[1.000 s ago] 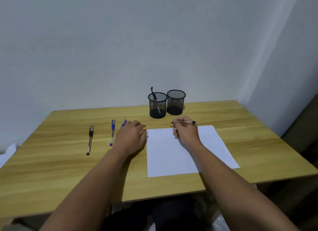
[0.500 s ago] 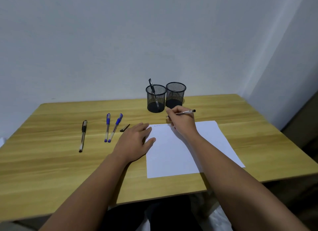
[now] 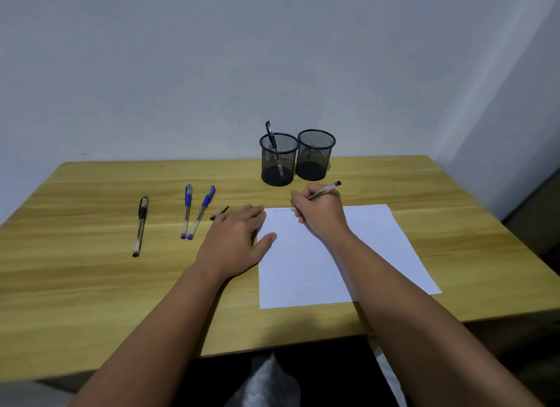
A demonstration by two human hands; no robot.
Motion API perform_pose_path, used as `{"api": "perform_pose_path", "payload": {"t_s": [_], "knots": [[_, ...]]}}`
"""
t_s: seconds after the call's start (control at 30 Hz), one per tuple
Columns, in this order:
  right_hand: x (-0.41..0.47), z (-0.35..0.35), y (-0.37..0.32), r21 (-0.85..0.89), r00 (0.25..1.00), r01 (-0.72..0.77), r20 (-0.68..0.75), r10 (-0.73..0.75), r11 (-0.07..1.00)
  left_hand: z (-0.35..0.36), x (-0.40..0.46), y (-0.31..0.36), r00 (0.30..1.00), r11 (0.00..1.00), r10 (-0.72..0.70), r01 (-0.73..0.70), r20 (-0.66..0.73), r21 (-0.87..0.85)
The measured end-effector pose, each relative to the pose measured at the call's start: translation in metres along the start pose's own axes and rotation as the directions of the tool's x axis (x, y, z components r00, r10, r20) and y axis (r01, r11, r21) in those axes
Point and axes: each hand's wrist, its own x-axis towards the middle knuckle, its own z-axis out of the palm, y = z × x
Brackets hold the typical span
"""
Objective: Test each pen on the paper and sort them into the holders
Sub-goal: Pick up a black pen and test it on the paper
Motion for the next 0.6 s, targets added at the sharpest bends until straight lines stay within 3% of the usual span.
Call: {"api": "perform_pose_path", "payload": {"t_s": [0.6], "knots": [[-0.0012,0.0027,0.001,-0.074,1.0,0.023,-0.005,-0.024,0.997,-0.0035,-0.001,0.0023,0.999,1.0,-0.012,0.013,0.031,-0.009]]}}
